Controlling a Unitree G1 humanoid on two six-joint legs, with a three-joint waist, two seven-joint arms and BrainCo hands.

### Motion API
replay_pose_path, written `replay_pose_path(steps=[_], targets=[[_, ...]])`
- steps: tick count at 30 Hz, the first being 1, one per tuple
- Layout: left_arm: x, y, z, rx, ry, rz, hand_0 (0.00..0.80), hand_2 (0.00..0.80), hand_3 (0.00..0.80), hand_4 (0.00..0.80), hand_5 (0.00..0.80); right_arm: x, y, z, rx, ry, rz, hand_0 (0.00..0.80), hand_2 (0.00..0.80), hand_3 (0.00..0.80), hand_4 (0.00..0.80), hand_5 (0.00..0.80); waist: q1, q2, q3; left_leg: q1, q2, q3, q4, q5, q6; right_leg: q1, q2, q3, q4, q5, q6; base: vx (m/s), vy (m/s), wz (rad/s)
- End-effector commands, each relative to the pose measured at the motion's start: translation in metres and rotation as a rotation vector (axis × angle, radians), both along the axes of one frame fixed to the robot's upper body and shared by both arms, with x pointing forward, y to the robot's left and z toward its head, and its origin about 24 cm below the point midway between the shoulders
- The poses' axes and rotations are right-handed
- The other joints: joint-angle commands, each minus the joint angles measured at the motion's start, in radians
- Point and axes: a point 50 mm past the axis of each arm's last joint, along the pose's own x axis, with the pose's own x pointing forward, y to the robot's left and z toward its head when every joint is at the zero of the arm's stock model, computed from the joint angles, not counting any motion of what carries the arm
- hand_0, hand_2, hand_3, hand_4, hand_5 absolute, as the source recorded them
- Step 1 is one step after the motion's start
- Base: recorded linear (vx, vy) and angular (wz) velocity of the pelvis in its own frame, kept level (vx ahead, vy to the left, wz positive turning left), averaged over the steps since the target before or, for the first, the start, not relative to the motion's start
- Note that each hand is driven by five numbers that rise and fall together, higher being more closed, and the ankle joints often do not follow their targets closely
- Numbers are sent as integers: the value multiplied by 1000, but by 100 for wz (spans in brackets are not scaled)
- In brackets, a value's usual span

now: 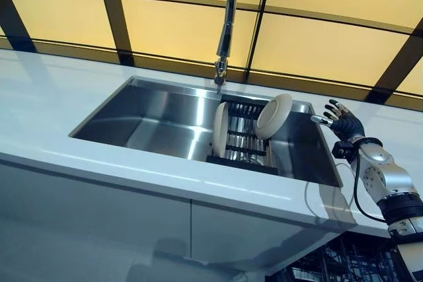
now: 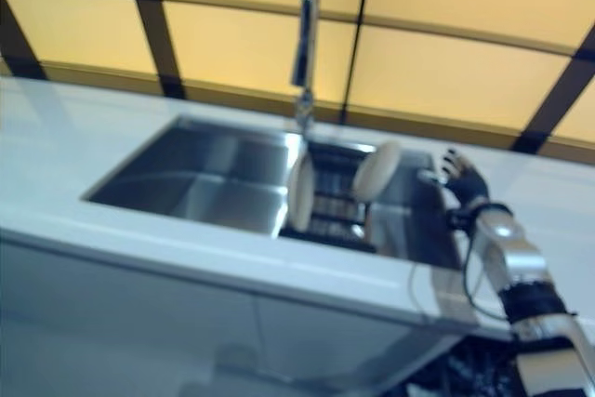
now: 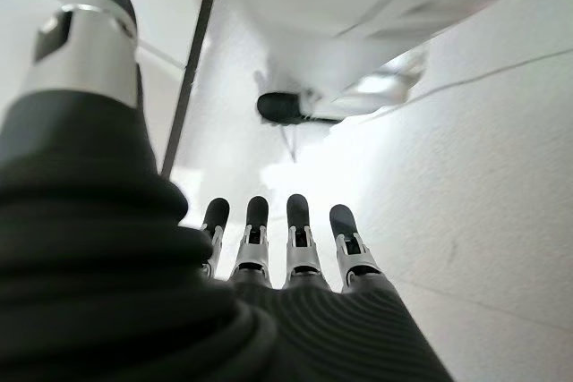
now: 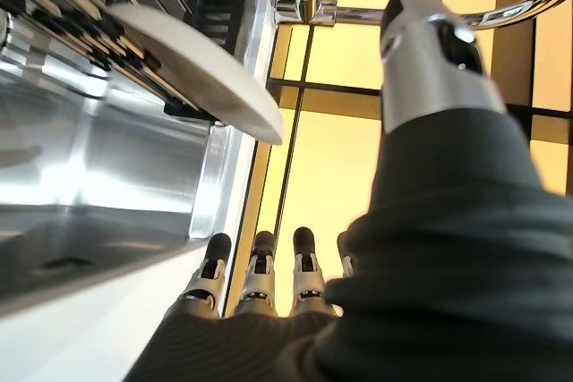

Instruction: Take plates into dishwasher

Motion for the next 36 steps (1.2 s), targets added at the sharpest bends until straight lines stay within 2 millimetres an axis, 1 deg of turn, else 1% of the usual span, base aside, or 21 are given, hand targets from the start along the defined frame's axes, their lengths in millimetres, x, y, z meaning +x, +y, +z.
replay_pose_path(steps=[1,4,8,11,14,15,17,18,19,20,21,22,23,24,25,27,30,36], targets=[[15,5,4,38,-35,40,0,0,0,0,0,9,8,23,-14,-78,6,0,0,0,0,0,8,-18,-57,57,-47,12,-2,-85,35,14,-32,0,-20,48,62,19,-41,-24],[8,10,4,43,-20,48,0,0,0,0,0,8,9,19,0,-55,4,0,0,0,0,0,4,-15,-57,61,-42,20,-1,-89,34,18,-29,8,-15,40,60,51,-29,-18],[3,12,3,48,-8,48,0,0,0,0,0,7,10,14,2,-26,10,0,0,0,0,0,1,-14,-55,63,-35,30,2,-91,30,22,-34,3,-15,35,60,57,-31,-18],[3,13,4,54,-5,44,0,0,0,0,0,7,16,11,4,-15,23,0,0,0,0,0,-5,-9,-46,61,-23,47,8,-91,25,21,-37,2,-6,27,58,55,-71,-3],[5,13,4,56,-9,45,0,0,0,0,0,8,20,11,1,-2,43,0,0,0,0,0,-11,-7,-41,59,-13,49,28,-97,22,18,-31,12,15,7,47,36,-36,-11],[4,13,4,55,-10,47,0,0,0,0,0,8,21,10,0,5,49,0,0,0,0,0,-14,-8,-40,54,-11,45,51,-106,22,16,-28,18,26,-2,41,49,-29,-4],[3,13,4,47,-22,46,0,0,0,0,0,6,20,7,-5,15,58,0,0,0,0,0,-19,-23,-32,18,-19,25,187,-141,21,10,-32,34,50,-14,22,34,-28,2],[4,12,4,40,-28,39,0,0,0,0,0,4,20,5,0,20,57,0,0,0,0,0,-17,-30,-23,-15,-24,17,258,-134,16,11,-37,29,56,-13,16,31,-7,6],[8,10,4,31,-39,26,0,0,0,0,0,2,20,2,3,23,47,0,0,0,0,0,-9,-32,-6,-62,-23,11,295,-97,4,21,-36,26,55,-11,11,31,9,8],[9,9,4,29,-44,21,0,0,0,0,0,2,20,0,2,26,43,0,0,0,0,0,-6,-32,-1,-75,-22,9,299,-85,0,25,-35,25,54,-10,10,61,63,15],[17,4,4,19,-61,-9,0,0,0,0,0,2,24,-2,-2,20,49,0,0,0,0,0,8,-26,26,-103,-3,39,213,-55,-13,50,-34,24,46,-8,20,66,81,23],[22,-1,4,9,-66,-38,0,0,0,0,0,3,26,-4,17,17,46,0,0,0,0,0,13,-24,38,-115,-11,47,208,-55,-14,61,-40,27,37,-3,24,77,119,12],[25,-3,4,6,-76,-39,0,0,0,0,0,3,28,-6,23,22,50,0,0,0,0,0,16,-21,39,-110,-19,34,188,-51,-9,66,-44,26,28,-1,30,48,80,5],[26,-3,5,8,-79,-38,0,0,0,0,0,3,28,-6,24,25,52,0,0,0,0,0,17,-21,39,-105,-20,30,180,-49,-8,67,-45,25,26,-1,31,60,120,-2],[30,-2,6,17,-96,-33,0,0,0,0,0,1,29,-6,35,37,67,0,0,0,0,0,12,-13,26,-74,-23,25,121,-43,-3,63,-45,21,23,-6,40,60,99,3],[31,-1,7,20,-101,-31,0,0,0,0,0,1,29,-7,41,45,80,0,0,0,0,0,10,-10,19,-45,-24,27,79,-40,0,59,-46,13,21,-6,46,56,68,-7],[30,6,8,40,-101,-18,0,0,0,0,0,1,28,-6,56,59,104,0,0,0,0,0,1,-10,0,-9,-26,28,15,-43,6,39,-51,3,14,0,58,55,42,-8],[24,7,7,36,-88,-28,0,0,0,0,0,3,31,-6,62,81,105,0,0,0,0,0,1,-8,-2,-12,-27,36,2,-48,13,22,-56,4,7,5,63,6,15,-5]])
